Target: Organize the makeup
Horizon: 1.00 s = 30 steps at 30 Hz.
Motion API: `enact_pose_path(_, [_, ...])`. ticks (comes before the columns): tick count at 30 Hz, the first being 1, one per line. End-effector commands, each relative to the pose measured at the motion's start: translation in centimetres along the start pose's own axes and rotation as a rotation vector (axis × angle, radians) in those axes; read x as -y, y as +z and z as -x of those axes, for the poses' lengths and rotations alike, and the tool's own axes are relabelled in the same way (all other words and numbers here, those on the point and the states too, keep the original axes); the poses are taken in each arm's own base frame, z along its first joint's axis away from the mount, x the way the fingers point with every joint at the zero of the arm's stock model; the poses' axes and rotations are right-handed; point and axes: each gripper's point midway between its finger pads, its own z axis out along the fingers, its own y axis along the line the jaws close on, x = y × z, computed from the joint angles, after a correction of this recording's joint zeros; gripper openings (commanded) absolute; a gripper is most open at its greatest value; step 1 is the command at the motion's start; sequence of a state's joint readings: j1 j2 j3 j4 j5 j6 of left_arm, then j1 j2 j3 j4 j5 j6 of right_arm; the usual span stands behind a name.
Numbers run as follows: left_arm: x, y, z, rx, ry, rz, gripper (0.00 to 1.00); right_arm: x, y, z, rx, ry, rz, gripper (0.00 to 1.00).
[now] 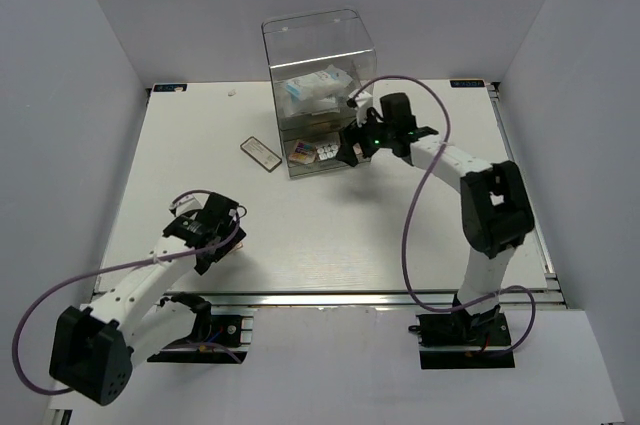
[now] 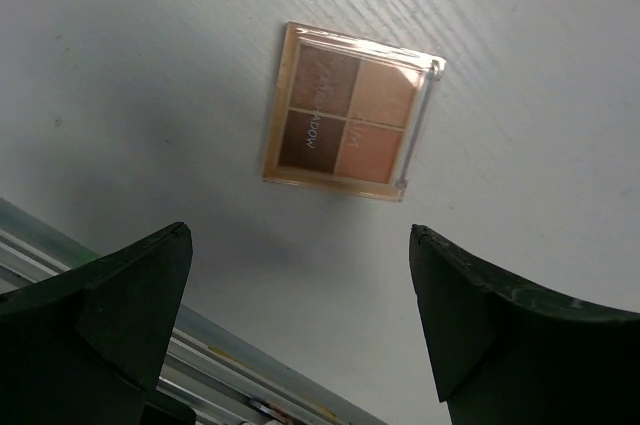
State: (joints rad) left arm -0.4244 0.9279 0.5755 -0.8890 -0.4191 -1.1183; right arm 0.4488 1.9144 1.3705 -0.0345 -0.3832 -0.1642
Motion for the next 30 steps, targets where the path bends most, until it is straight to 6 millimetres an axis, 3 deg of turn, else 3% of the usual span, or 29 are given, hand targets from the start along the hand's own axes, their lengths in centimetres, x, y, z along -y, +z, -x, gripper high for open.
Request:
enact_pose_path(1, [0.7,0.0,0.8,-0.015,0.018,0.024,0.98,-3.2,-4.6,4.6,0.174,-0.178,0.171,0.89])
enact_pose_path(6, [1.2,2.1,1.2,-0.057,0.077,0.06,0.98,-3.9,-6.7,4.6,0.207,-0.183,0.179,0.89])
enact_pose_path(7, [2.2,2.4,1.6,-0.049,0.075,0.024,0.98,-3.9,-6.8,4.0,0.198,-0.172,0.179,0.89])
enact_pose_path(15, [4.6,5.1,2.3,-0.082,0.18,-0.035,0.97,-4.2,-7.6,3.0,0.191,-0.142,0.185,0.89])
enact_pose_path(21, [3.6,6.5,0.9,-0.136,0.186,-0.022,0.92,-3.8,-7.7,3.0,0.194,-0.126,0.181,0.89])
enact_pose_path(27, [2.4,7.0,-0.5,-0.162,0.158,-0.027,0.81,-2.9,-7.9,3.5,0.204,-0.111,0.174,0.89])
enact_pose_path(30, [2.7,7.0,-0.8,-0.168,0.15,-0.054,0.66,-2.6,-8.0,3.6,0.205,-0.099,0.172,0.89])
